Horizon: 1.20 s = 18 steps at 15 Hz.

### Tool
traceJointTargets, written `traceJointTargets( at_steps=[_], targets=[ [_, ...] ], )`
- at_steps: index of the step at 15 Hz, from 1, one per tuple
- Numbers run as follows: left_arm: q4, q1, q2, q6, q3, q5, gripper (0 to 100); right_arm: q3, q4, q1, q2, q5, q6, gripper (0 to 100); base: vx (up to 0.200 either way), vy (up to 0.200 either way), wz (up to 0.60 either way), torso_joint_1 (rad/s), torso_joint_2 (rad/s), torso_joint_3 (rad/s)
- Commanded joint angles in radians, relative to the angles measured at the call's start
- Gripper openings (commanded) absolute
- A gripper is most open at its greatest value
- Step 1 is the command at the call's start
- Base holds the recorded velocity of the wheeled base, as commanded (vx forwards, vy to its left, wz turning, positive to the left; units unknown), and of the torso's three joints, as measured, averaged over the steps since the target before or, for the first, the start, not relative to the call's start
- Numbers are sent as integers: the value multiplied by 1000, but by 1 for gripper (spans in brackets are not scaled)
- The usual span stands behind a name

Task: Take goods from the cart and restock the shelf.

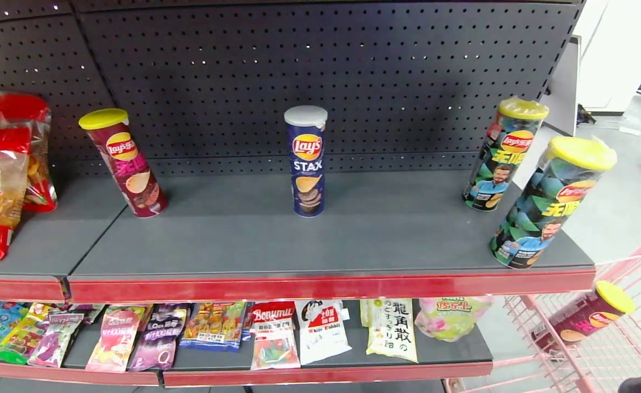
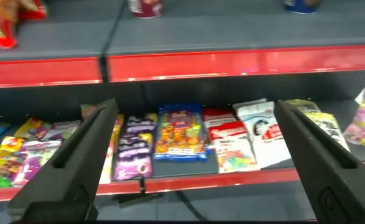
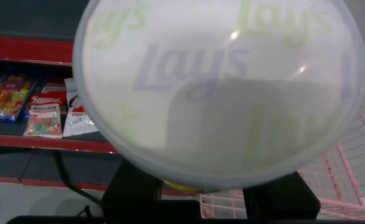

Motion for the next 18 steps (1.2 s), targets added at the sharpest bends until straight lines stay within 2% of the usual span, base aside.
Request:
traceJointTargets(
  at_steps=[1,2,7,13,15,16,17,18],
  targets=[
    [0,0,1,1,-2,0,100,5,5,0,-14,8,0,0,0,0,0,0,0,0],
    [0,0,1,1,0,0,100,5,5,0,-15,9,0,0,0,0,0,0,0,0],
    [0,0,1,0,0,0,100,19,5,1,-20,34,-1,0,200,0,0,-1,2,5],
    [0,0,1,-5,-2,0,100,39,1,0,-35,61,0,0,0,0,0,0,0,0],
    [2,-1,56,0,-2,0,100,51,10,4,-78,72,5,0,0,0,0,0,0,0],
    [2,0,98,-9,-2,2,100,81,1,20,-107,89,28,0,0,0,0,0,0,0],
    [2,-7,106,-6,-3,-8,100,87,1,23,-119,90,40,0,0,0,0,0,0,0],
    [0,-95,104,26,-8,-18,100,99,-1,29,-136,92,46,0,0,0,0,0,0,0]
  ],
)
